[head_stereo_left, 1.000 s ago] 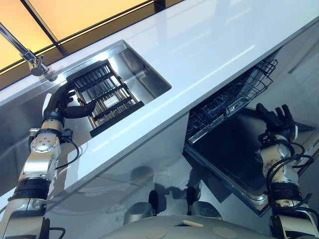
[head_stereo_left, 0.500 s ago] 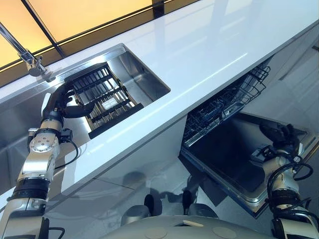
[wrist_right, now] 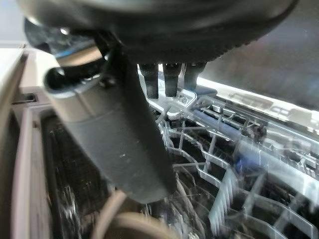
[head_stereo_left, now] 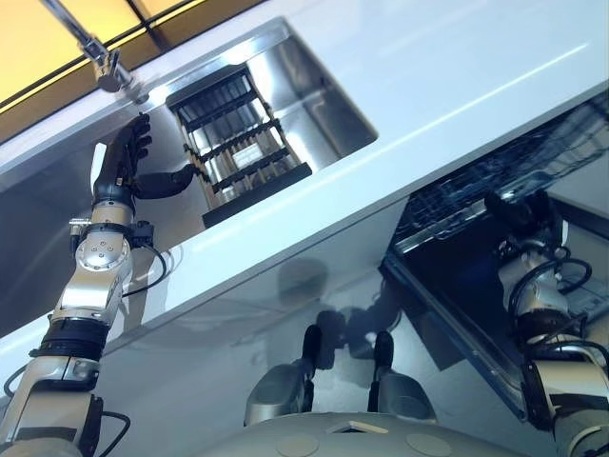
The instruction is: Pick up plates and place into dishwasher.
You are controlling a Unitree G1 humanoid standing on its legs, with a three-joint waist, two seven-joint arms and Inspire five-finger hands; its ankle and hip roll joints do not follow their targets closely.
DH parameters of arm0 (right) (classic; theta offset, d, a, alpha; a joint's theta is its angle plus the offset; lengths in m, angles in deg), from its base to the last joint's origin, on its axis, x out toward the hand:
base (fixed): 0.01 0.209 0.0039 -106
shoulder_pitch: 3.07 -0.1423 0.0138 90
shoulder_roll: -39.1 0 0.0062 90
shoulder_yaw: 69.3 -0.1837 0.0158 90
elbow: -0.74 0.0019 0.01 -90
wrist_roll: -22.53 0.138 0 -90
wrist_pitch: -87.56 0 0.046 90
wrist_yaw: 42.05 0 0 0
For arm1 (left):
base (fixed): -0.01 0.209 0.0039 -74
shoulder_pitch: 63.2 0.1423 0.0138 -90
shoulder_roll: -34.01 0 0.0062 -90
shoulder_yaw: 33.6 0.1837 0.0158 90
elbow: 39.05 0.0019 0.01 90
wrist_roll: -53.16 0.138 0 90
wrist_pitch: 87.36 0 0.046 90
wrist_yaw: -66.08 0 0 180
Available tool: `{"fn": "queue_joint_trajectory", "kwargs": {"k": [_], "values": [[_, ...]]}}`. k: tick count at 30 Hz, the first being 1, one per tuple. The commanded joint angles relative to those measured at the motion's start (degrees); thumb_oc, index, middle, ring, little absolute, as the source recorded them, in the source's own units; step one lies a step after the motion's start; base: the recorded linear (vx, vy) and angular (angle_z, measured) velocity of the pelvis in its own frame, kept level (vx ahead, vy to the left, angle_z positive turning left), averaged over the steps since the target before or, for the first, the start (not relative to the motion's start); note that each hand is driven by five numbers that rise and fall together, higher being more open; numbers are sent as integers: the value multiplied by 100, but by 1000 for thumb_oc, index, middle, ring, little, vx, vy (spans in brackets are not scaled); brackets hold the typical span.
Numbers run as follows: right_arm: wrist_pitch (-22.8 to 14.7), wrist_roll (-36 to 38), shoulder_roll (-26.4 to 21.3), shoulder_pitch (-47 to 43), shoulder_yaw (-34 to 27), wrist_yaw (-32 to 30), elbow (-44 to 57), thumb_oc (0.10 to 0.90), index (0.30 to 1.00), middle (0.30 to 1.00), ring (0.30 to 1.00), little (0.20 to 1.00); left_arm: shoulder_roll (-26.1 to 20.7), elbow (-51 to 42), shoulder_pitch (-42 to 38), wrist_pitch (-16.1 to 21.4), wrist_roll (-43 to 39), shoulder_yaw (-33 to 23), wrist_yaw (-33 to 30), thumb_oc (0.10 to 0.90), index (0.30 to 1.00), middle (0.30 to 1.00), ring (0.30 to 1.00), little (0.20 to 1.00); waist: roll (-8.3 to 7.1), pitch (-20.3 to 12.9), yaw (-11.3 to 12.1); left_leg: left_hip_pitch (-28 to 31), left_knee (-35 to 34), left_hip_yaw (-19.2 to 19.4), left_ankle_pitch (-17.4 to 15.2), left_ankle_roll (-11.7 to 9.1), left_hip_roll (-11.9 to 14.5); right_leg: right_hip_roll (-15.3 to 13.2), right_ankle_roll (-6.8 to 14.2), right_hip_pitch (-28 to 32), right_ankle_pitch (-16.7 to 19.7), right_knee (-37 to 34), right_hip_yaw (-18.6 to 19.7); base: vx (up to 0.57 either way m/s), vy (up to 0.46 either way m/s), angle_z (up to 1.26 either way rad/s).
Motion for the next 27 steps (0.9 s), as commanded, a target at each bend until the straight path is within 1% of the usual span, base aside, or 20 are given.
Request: {"fn": "queue_joint_trajectory", "kwargs": {"k": [1,4,6,7,9,12,16,17,20,22,23,24,25,26,27], "values": [[-593,-17,-375,-1172,549,901,521,800,900,900,900,900,-681,-589,-805,610,-82,-201,-404,800,900,900,900,900,-270,172,220,-5,275,117,-455,282,-597,-303,-30,-137,-954,1216,272,-66,-37,16],[-730,-162,-372,-1525,914,1464,532,800,900,900,900,900,-795,-606,-799,669,-210,-243,-457,800,900,900,900,900,-229,261,304,-114,327,43,-445,272,-632,-312,-72,-196,-943,1187,189,-63,-24,8],[-809,-410,-350,-1695,1114,1606,582,800,900,900,900,900,-860,-586,-844,704,-333,-253,-452,800,900,900,900,900,-235,293,329,-160,340,30,-438,275,-645,-315,-85,-224,-931,1176,161,-60,-11,9],[-811,-380,-347,-1744,1207,1681,644,800,900,900,900,900,-888,-580,-878,700,-364,-265,-438,800,900,900,900,900,-251,307,336,-177,347,31,-434,275,-647,-313,-88,-230,-923,1172,157,-62,-13,8],[-801,-460,-316,-1798,1314,1651,751,800,900,900,900,900,-917,-534,-941,731,-422,-277,-397,800,900,900,900,900,-295,318,324,-200,351,51,-432,282,-650,-310,-89,-255,-904,1167,165,-55,-7,2],[-773,-414,-298,-1759,1307,1566,794,800,900,900,900,900,-931,-437,-1036,768,-439,-271,-299,800,900,900,900,900,-374,333,273,-185,344,107,-444,293,-640,-300,-79,-263,-865,1154,196,-47,18,1],[-716,-405,-283,-1497,1047,1122,883,800,900,900,900,900,-923,-441,-1056,726,-449,-289,-233,800,900,900,900,900,-464,313,158,-118,331,225,-470,321,-649,-287,-47,-234,-793,1112,284,-18,46,-3],[-768,-433,-272,-1366,922,943,912,800,900,900,900,900,-921,-452,-1037,728,-447,-301,-215,800,900,900,900,900,-491,301,117,-92,317,269,-482,329,-649,-281,-33,-225,-769,1093,316,-16,67,-13],[-806,-751,-209,-791,541,459,1166,800,900,900,900,900,-855,-551,-881,703,-354,-385,-218,800,900,900,900,900,-587,236,-14,9,261,397,-513,363,-633,-253,10,-198,-701,1038,449,-1,51,-14],[-717,-1070,-179,-345,292,17,1377,800,900,900,900,900,-825,-625,-751,679,-302,-487,-188,800,900,900,900,900,-673,189,-112,77,236,507,-541,384,-613,-228,48,-180,-645,1002,565,-1,39,-10],[-717,-1070,-179,-345,292,17,1377,800,900,900,900,900,-825,-625,-751,679,-302,-487,-188,800,900,900,900,900,-673,189,-112,77,236,507,-541,384,-613,-228,48,-180,-645,1002,565,-3,38,-16],[-726,-1223,-181,-29,121,-191,1553,800,900,900,900,900,-811,-692,-648,661,-303,-549,-194,800,900,900,900,900,-730,164,-203,125,231,581,-570,398,-600,-211,77,-162,-603,969,648,3,30,-20],[-723,-1348,-180,152,29,-302,1656,800,900,900,900,900,-798,-731,-592,631,-327,-596,-172,800,900,900,900,900,-762,143,-245,154,245,635,-597,406,-589,-206,94,-145,-583,951,701,9,39,-24],[-766,-1414,-191,243,-24,-399,1703,800,900,900,900,900,-784,-747,-569,637,-352,-625,-149,800,900,900,900,900,-782,132,-281,169,256,668,-612,410,-582,-205,104,-137,-572,941,729,21,42,-29],[-876,-1491,-176,580,-231,-587,1915,800,900,900,900,900,-716,-813,-472,662,-492,-702,-53,800,900,900,900,900,-838,95,-387,214,323,786,-689,427,-573,-193,131,-101,-532,893,840,17,35,-34]]}}
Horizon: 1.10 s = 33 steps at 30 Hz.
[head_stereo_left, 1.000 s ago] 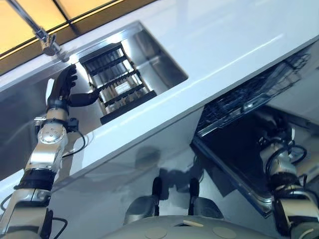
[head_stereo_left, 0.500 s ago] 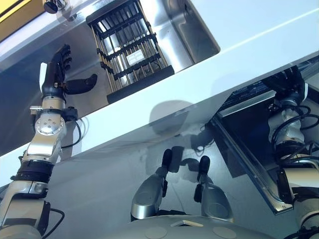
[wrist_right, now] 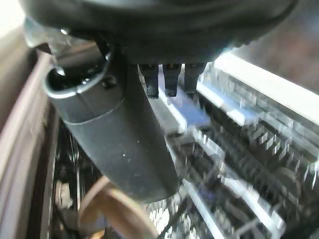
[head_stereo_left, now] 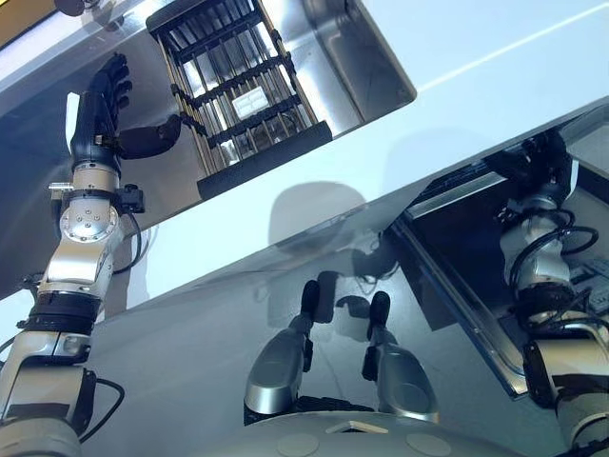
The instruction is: Pick up plates and place into dishwasher.
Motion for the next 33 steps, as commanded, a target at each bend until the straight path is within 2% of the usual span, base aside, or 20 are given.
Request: {"fn": "queue_joint_trajectory", "kwargs": {"k": [1,6,9,13,18,20,23,27,31,33], "values": [[-663,-418,-247,401,-384,-544,823,800,900,900,900,900,-334,-516,-25,509,-242,-599,71,800,900,900,900,900,-429,-754,-438,137,388,269,-684,344,-566,-218,178,-3,-564,821,432,8,32,-40],[-952,-435,-158,995,-874,-682,1267,800,900,900,900,900,-186,-472,132,496,-384,-755,320,800,900,900,900,900,-511,-893,-629,206,611,545,-870,373,-571,-182,245,115,-472,677,657,2,6,-37],[-976,-276,-89,1220,-1089,-630,1400,800,900,900,900,900,-199,-310,151,475,-396,-808,369,800,900,900,900,900,-528,-1020,-723,248,733,697,-968,372,-573,-173,280,196,-428,587,747,30,12,-35],[-878,-156,-52,1431,-1245,-474,1231,800,900,900,900,900,-268,-39,132,554,-536,-860,459,800,900,900,900,900,-537,-1187,-800,334,803,840,-1050,358,-570,-166,319,304,-381,480,835,72,10,-32],[-529,310,29,1666,-1372,-103,721,800,900,900,900,900,-237,119,161,716,-598,-951,509,800,900,900,900,900,-559,-1384,-857,451,902,1012,-1158,349,-550,-178,346,427,-378,438,890,90,-22,-23],[-471,322,53,1735,-1353,-173,586,800,900,900,900,900,-181,69,192,786,-551,-961,465,800,900,900,900,900,-562,-1405,-858,459,975,1047,-1198,358,-538,-185,338,434,-431,523,889,83,-45,-23],[-464,194,107,1811,-1321,-503,230,800,900,900,900,900,-59,53,234,985,-549,-958,451,800,900,900,900,900,-560,-1396,-846,449,1160,1091,-1272,362,-503,-197,319,432,-546,738,868,96,-69,-16],[-510,253,164,1890,-1395,-735,-194,800,900,900,900,900,69,-56,313,993,-478,-959,418,800,900,900,900,900,-542,-1310,-826,382,1391,1072,-1343,365,-486,-199,280,382,-674,993,813,64,-67,-2],[-783,891,252,1802,-1610,-1075,-797,800,900,900,900,900,132,-23,293,982,-525,-948,284,800,900,900,900,900,-489,-1122,-799,167,1737,1061,-1457,381,-469,-214,198,195,-872,1364,712,6,-80,3],[-1026,1304,251,1641,-1796,-1487,-1094,800,900,900,900,900,163,132,176,1127,-582,-901,203,800,900,900,900,900,-422,-932,-795,-87,2004,1071,-1519,384,-464,-236,134,-37,-984,1645,643,-120,-65,4]]}}
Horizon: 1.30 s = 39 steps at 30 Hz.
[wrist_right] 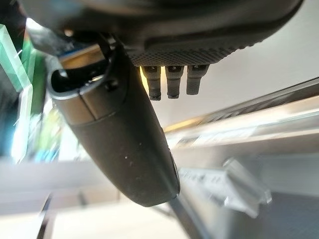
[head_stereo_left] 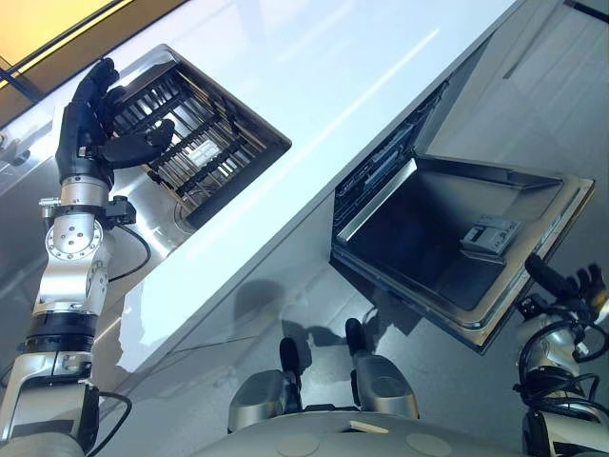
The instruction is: Pick up plates and place into dishwasher.
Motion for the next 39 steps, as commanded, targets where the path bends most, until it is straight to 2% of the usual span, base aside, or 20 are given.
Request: {"fn": "queue_joint_trajectory", "kwargs": {"k": [1,5,8,11,12,15,17,18,19,21,23,24,26,27,29,35,39], "values": [[-919,581,-406,-140,-410,-602,-143,800,900,900,900,900,-173,154,-319,853,-243,-299,-382,800,900,900,900,900,77,-263,39,-1110,1770,-57,-878,223,-395,-220,-68,-589,-971,1646,-486,-170,-44,5],[-896,935,-473,-574,-358,-545,-457,800,900,900,900,900,-56,195,-676,937,-433,-183,-612,800,900,900,900,900,267,68,71,-1791,2527,-78,-1064,262,-435,-300,-237,-1311,-1250,2530,-622,-171,-12,11],[-560,1141,-494,-766,-127,92,-485,800,900,900,900,900,15,124,-810,1046,-384,-154,-874,800,900,900,900,900,335,227,76,-2299,3123,-109,-1173,302,-472,-339,-376,-1863,-1506,3233,-666,-128,17,6],[-368,1580,-488,-784,42,1100,-588,800,900,900,900,900,41,63,-828,1071,-328,-233,-953,800,900,900,900,900,338,294,86,-2638,3554,-129,-1266,334,-534,-358,-485,-2245,-1684,3721,-681,-68,12,2],[-186,1889,-477,-775,121,1750,-605,800,900,900,900,900,29,39,-835,1043,-287,-286,-947,800,900,900,900,900,323,335,87,-2800,3781,-132,-1308,328,-553,-368,-523,-2405,-1767,3926,-687,-53,1,1],[312,2459,-510,-721,274,3004,-823,800,900,900,900,900,-23,55,-860,977,-252,-380,-884,800,900,900,900,900,298,377,84,-3067,4065,-143,-1250,301,-546,-346,-584,-2689,-1822,4208,-673,-12,-1,1],[557,2566,-607,-751,343,3542,-1088,800,900,900,900,900,-59,82,-945,916,-266,-398,-860,800,900,900,900,900,301,413,86,-3171,4234,-152,-1280,278,-563,-324,-600,-2803,-1917,4380,-646,0,0,0],[645,2633,-645,-788,379,3738,-1131,800,900,900,900,900,-77,103,-979,918,-270,-395,-851,800,900,900,900,900,309,432,88,-3222,4226,-147,-1191,280,-568,-322,-610,-2862,-1843,4363,-644,-23,20,-3],[700,2689,-675,-815,401,3869,-1164,800,900,900,900,900,-95,118,-1001,924,-285,-382,-853,800,900,900,900,900,314,447,87,-3237,4277,-154,-1239,272,-572,-315,-607,-2886,-1898,4424,-634,-35,20,-4],[973,2959,-719,-949,463,4466,-1121,800,900,900,900,900,-142,109,-1066,899,-311,-359,-869,800,900,900,900,900,318,486,88,-3311,4286,-159,-1154,269,-582,-298,-616,-2971,-1823,4440,-615,-34,33,-5],[1573,3342,-608,-1038,628,5665,-764,800,900,900,900,900,-147,134,-1014,980,-311,-350,-798,800,900,900,900,900,322,531,100,-3301,4305,-186,-1122,235,-603,-279,-598,-2975,-1823,4470,-587,-7,55,-5],[1887,3508,-517,-1053,725,6002,-470,800,900,900,900,900,-138,124,-984,1006,-292,-340,-805,800,900,900,900,900,318,545,92,-3287,4288,-183,-1102,228,-609,-274,-586,-2974,-1798,4452,-578,-14,53,-4],[2222,3741,-298,-1056,1042,6602,315,800,900,900,900,900,-118,130,-908,1109,-269,-326,-840,800,900,900,900,900,289,564,82,-3265,4257,-162,-1037,216,-604,-258,-555,-2967,-1730,4386,-572,-27,59,-9],[2277,3765,-195,-1042,1216,6851,649,800,900,900,900,900,-105,162,-873,1176,-248,-315,-853,800,900,900,900,900,265,565,80,-3255,4237,-148,-1010,210,-598,-261,-534,-2951,-1687,4331,-578,-26,55,-16],[2476,3677,-91,-1087,1550,7170,1265,800,900,900,900,900,-122,130,-827,1203,-197,-295,-910,800,900,900,900,900,206,560,89,-3231,4191,-130,-959,196,-580,-247,-487,-2921,-1593,4218,-571,-16,40,-19],[2827,3306,-184,-1636,2226,7390,2945,800,900,900,900,900,-347,137,-834,1247,-262,-244,-839,800,900,900,900,900,-5,531,178,-3100,4076,-107,-923,191,-500,-206,-384,-2740,-1364,3882,-542,-10,28,-23],[2808,3204,63,-1927,2545,7326,4121,800,900,900,900,900,-387,264,-818,1288,-287,-179,-736,800,900,900,900,900,-129,434,225,-2937,3949,-108,-936,220,-508,-230,-306,-2524,-1177,3596,-502,32,52,-26]]}}
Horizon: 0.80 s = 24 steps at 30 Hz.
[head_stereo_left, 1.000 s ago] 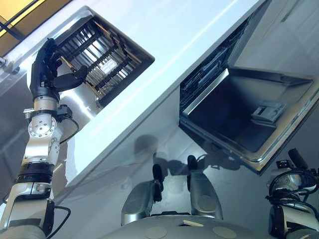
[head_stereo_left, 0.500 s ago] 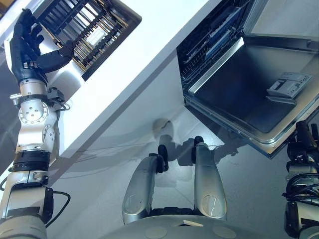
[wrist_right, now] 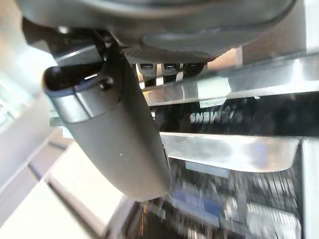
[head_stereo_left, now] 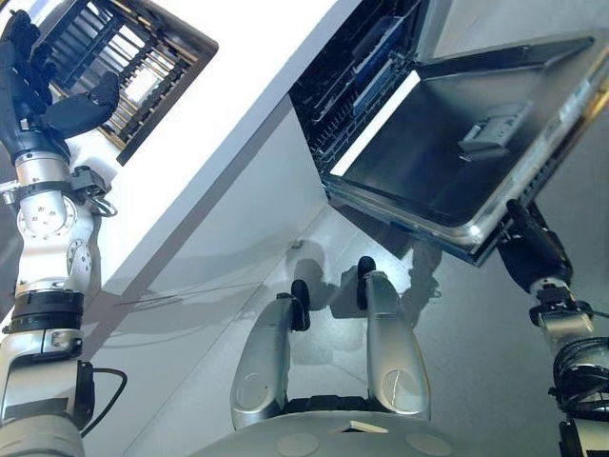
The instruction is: Pick up plates and place into dishwasher.
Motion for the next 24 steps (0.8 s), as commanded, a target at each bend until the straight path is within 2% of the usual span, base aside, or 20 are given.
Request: {"fn": "queue_joint_trajectory", "kwargs": {"k": [1,3,7,12,15,18,21,23,24], "values": [[849,-465,993,-2142,1577,1761,2663,800,900,900,900,900,-115,-249,-178,739,-67,75,-4,800,900,900,900,900,-461,-231,258,117,376,657,220,461,-418,95,-129,737,217,-249,430,72,65,-18],[832,-555,1253,-2301,1653,1474,3183,800,900,900,900,900,-129,-107,-251,681,-121,106,57,800,900,900,900,900,-512,-343,277,283,167,670,236,495,-442,48,-67,889,391,-516,446,82,90,-18],[793,-891,1527,-2348,1569,975,3454,800,900,900,900,900,-166,160,-343,622,-229,96,249,800,900,900,900,900,-575,-523,323,599,-175,642,136,555,-497,-18,18,1186,516,-831,447,81,83,-17],[586,-1171,1485,-2002,1330,321,3192,800,900,900,900,900,-218,250,-268,529,-360,46,509,800,900,900,900,900,-674,-819,400,1027,-707,542,135,578,-562,-103,107,1621,607,-1279,353,93,71,66],[222,-1465,1372,-1458,966,-102,2875,800,900,900,900,900,-143,43,101,493,-495,-108,716,800,900,900,900,900,-736,-1017,425,1368,-1181,461,258,570,-566,-128,179,1931,682,-1683,303,71,76,40],[-139,-1818,1413,-692,561,-252,2659,800,900,900,900,900,159,-350,732,597,-458,-329,859,800,900,900,900,900,-778,-1242,438,1697,-1685,399,407,576,-569,-81,239,2226,758,-2088,265,48,66,26],[-714,-2393,1488,-112,304,-442,2483,800,900,900,900,900,493,-657,1196,634,-328,-437,902,800,900,900,900,900,-798,-1494,436,2003,-2123,345,515,579,-567,-12,259,2562,818,-2496,244,65,61,10],[-1295,-3022,1562,130,227,-755,2419,800,900,900,900,900,686,-738,1378,628,-266,-484,932,800,900,900,900,900,-802,-1643,413,2207,-2422,304,595,580,-548,40,259,2759,872,-2740,242,34,61,5],[-1462,-3437,1614,194,214,-905,2418,800,900,900,900,900,767,-752,1416,617,-240,-479,932,800,900,900,900,900,-801,-1687,399,2272,-2525,284,630,579,-541,59,258,2819,896,-2815,252,2,52,5]]}}
